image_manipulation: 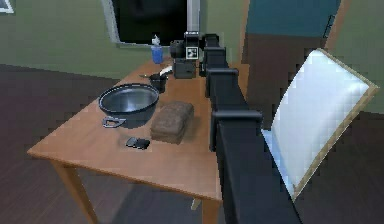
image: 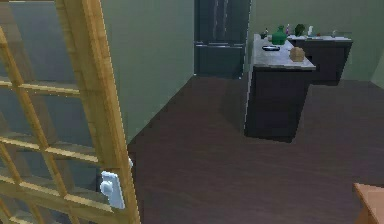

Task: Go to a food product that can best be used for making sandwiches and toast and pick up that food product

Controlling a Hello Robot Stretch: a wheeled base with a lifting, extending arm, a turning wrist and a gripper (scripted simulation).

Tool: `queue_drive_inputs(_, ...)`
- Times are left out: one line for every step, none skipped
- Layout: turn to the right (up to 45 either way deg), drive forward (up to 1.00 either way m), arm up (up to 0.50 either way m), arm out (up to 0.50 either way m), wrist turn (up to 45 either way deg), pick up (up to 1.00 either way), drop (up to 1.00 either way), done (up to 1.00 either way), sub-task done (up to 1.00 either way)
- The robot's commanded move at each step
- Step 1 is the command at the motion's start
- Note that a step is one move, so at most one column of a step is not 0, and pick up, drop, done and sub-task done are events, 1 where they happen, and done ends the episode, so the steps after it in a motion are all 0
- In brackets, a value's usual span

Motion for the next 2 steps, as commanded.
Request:
queue_drive_inputs(0.0, 0.0, -0.28, 0.0, 0.0, 0.0, 0.0, 0.0, 0.0)
queue_drive_inputs(0.0, 0.0, 0.0, 0.0, 0.0, 1.0, 0.0, 0.0, 0.0)
